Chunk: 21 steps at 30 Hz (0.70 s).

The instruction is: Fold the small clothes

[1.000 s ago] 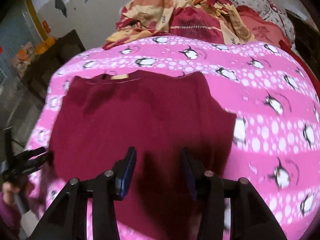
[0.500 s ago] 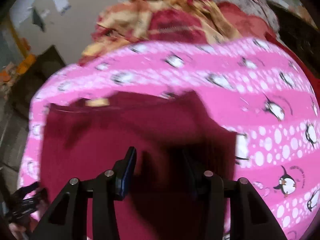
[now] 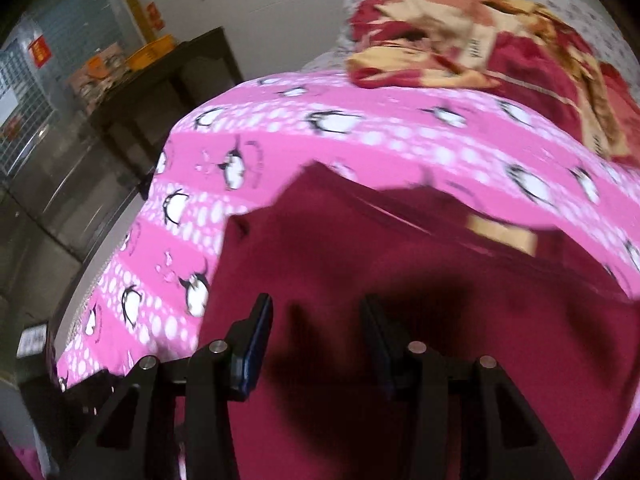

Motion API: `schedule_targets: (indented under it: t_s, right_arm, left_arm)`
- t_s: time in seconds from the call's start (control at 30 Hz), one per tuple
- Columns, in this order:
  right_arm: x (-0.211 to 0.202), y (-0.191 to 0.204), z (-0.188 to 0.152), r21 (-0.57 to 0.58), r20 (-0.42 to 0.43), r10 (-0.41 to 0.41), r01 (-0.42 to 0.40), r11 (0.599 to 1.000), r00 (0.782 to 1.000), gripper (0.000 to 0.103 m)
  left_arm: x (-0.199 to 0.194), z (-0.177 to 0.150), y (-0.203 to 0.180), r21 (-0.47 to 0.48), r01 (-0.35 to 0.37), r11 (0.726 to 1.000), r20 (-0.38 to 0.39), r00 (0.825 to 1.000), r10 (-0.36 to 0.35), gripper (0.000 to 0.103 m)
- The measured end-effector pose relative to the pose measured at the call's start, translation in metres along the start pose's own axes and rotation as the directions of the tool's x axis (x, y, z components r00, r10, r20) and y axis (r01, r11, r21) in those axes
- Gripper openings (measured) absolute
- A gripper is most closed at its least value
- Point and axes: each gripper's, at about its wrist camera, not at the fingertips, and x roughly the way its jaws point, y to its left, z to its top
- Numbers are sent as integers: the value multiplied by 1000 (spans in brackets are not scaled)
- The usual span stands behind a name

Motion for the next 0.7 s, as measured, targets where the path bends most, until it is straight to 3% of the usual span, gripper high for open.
schedule_targets:
  t_s: [0.33, 0.57, 0.63, 0.7]
  right_arm:
    - [69, 0, 28, 64, -98, 10, -3, 998, 995, 50]
    - [37, 10, 19, 29, -83, 42, -40, 999, 996, 51]
    - [34, 12, 16, 30, -79, 44, -42, 999, 996, 61]
    - [35, 12, 14, 40, -91, 46, -43, 998, 995, 63]
  left_arm:
    - [2, -3, 6, -29, 21, 999, 0, 1000, -21, 84]
    - [5, -2, 3, -9, 13, 1000, 3, 1000, -13, 85]
    - [6, -3, 2, -14, 14, 1000, 3, 1000, -13, 85]
    - [6, -3, 2, -14, 12, 1000, 4, 1000, -12, 85]
